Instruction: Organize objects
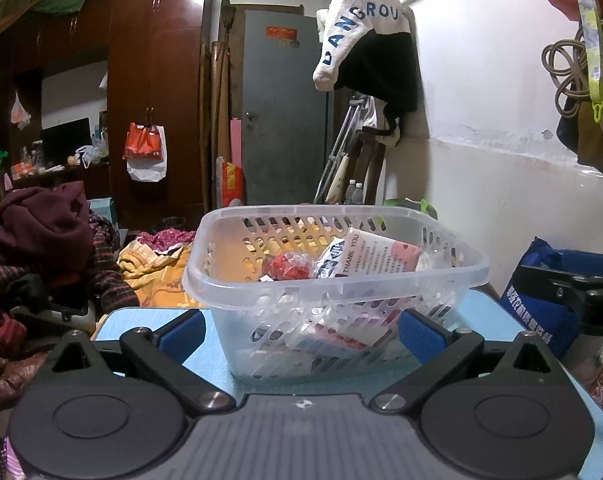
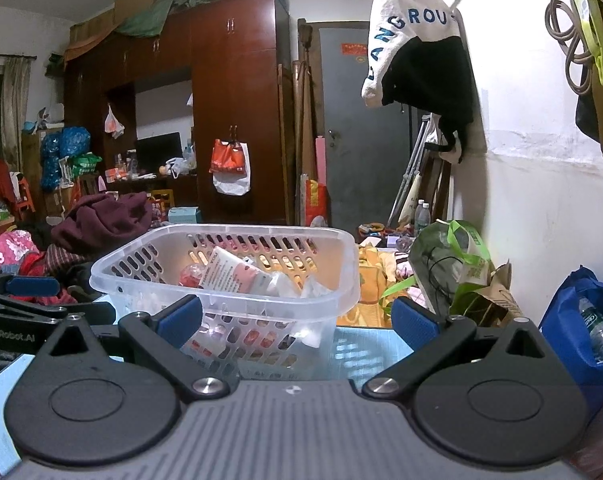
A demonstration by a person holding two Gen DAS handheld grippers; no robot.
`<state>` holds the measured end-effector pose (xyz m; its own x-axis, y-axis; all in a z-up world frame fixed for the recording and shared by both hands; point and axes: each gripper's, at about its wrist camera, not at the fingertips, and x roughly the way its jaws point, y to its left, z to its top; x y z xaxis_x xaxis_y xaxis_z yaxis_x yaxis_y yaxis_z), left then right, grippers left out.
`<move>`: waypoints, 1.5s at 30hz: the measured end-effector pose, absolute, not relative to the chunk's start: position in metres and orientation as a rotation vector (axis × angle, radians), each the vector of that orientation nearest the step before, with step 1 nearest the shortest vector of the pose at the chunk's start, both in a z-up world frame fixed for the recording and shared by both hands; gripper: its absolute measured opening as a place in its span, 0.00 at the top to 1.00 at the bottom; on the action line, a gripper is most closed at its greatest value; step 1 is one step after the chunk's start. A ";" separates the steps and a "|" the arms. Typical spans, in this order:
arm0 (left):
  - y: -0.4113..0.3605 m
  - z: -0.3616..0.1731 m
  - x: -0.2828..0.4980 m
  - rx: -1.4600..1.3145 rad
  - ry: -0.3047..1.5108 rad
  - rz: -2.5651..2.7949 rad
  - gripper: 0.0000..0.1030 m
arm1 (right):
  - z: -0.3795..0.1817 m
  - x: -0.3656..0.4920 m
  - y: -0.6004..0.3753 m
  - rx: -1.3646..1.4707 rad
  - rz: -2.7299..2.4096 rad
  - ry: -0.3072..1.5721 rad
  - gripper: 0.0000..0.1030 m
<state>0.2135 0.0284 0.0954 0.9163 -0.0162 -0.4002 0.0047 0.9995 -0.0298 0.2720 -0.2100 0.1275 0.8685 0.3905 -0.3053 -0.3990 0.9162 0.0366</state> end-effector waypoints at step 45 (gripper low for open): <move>0.035 0.090 0.219 -0.036 0.434 0.009 0.00 | 0.125 0.272 -0.210 -0.045 0.430 0.339 0.00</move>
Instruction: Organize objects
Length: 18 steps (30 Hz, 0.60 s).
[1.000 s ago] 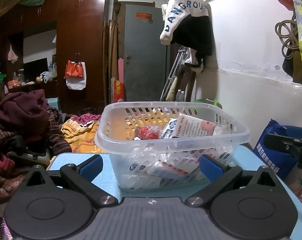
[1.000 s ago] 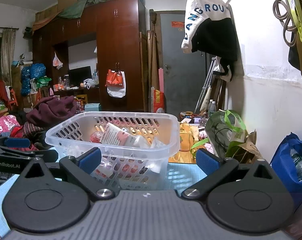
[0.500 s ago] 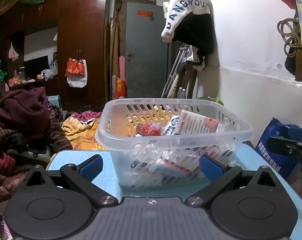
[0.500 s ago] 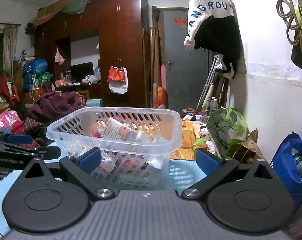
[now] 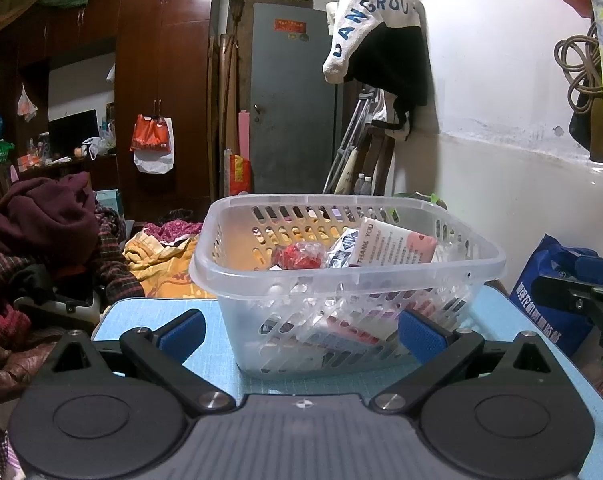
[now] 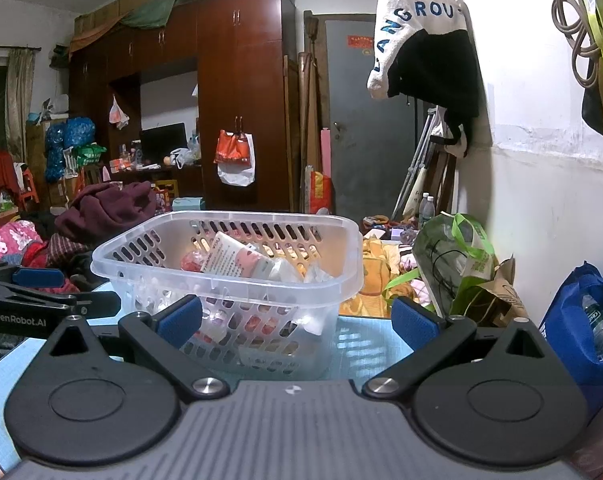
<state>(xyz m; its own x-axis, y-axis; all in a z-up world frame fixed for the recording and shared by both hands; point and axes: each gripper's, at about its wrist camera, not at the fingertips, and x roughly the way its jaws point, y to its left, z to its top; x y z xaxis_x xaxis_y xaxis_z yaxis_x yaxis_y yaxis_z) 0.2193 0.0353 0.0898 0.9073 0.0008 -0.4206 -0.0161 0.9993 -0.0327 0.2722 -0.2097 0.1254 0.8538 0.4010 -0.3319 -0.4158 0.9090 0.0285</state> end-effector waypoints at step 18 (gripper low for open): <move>0.030 0.098 0.225 -0.024 0.420 0.023 0.00 | 0.123 0.274 -0.208 -0.045 0.417 0.332 0.00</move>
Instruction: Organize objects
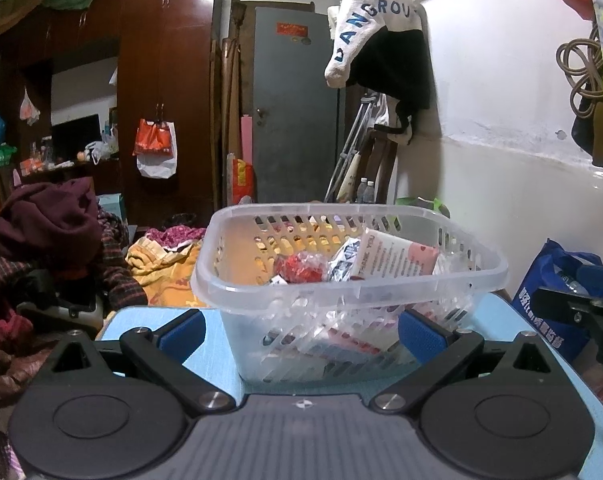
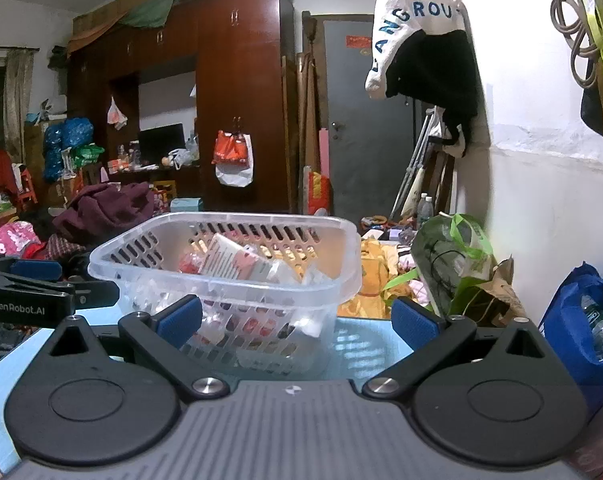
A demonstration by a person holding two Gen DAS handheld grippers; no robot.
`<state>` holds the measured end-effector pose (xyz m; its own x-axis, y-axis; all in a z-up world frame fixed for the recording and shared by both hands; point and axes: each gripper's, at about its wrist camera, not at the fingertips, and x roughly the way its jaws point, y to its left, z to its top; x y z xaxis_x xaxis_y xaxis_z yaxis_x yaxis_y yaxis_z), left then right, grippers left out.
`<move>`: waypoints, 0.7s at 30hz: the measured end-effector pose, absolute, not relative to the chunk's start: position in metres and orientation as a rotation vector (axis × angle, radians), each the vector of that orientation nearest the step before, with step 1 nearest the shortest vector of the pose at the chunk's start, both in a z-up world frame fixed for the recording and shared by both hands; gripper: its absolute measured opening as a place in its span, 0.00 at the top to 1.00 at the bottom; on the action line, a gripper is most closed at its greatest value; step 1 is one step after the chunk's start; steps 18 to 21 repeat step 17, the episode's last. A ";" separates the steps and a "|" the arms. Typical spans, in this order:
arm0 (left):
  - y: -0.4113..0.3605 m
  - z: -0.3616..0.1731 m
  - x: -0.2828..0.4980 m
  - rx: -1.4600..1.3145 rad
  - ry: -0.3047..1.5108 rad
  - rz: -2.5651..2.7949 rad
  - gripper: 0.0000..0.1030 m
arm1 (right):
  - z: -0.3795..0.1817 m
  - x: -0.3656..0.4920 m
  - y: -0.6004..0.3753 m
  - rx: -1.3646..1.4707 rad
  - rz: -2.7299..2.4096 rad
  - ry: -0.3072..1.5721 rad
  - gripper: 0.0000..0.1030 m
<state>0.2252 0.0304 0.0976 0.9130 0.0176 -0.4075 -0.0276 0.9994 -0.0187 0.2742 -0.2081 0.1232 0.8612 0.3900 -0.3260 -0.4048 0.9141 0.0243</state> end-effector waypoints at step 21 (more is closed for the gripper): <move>0.017 0.105 0.226 0.002 0.380 0.019 0.00 | 0.125 0.278 -0.210 -0.052 0.402 0.333 0.00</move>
